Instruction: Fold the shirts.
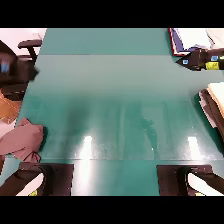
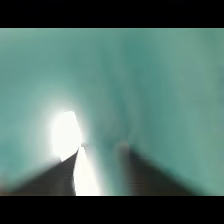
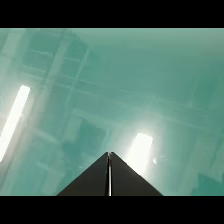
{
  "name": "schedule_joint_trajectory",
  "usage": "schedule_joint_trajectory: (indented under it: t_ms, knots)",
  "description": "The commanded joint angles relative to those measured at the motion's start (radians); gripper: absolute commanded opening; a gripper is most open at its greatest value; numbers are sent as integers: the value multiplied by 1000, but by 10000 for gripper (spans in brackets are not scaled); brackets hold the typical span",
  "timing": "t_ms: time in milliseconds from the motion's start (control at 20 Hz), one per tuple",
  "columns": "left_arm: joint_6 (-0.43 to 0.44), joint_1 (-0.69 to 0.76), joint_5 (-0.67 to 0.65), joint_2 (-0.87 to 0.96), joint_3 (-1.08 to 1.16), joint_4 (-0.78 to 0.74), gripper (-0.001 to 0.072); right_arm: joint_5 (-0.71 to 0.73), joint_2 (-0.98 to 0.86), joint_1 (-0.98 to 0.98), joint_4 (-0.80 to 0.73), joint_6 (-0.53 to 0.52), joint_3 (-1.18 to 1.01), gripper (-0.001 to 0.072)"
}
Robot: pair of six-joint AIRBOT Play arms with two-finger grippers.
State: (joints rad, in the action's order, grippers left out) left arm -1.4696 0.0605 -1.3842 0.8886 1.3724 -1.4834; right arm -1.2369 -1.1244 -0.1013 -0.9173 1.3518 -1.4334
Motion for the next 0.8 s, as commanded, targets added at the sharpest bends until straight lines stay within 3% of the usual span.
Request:
schedule_joint_trajectory:
  t_ms: [0,150,300,450,500,600,650,750]
  knots:
    - [-72,-115,-124,-124,-251,-186,650,0,-2,-1,0,0,0,17]
    - [-78,-177,-87,-137,-485,-194,650,-1,-2,-1,0,0,0,17]
    - [-132,-222,55,-136,-707,-245,650,-1,-2,-1,0,0,0,17]
    - [-162,-236,95,-133,-805,-253,649,0,-2,-1,-1,0,0,17]
    - [-180,-236,85,-134,-804,-253,559,5,-2,-1,-1,0,0,18]
    - [-181,-236,66,-134,-788,-251,116,15,-2,-1,-1,0,0,17]
    - [-180,-236,62,-134,-776,-251,22,16,-2,-1,-1,0,0,18]
    - [-181,-236,44,-134,-717,-245,22,16,-2,-1,-1,0,-1,17]
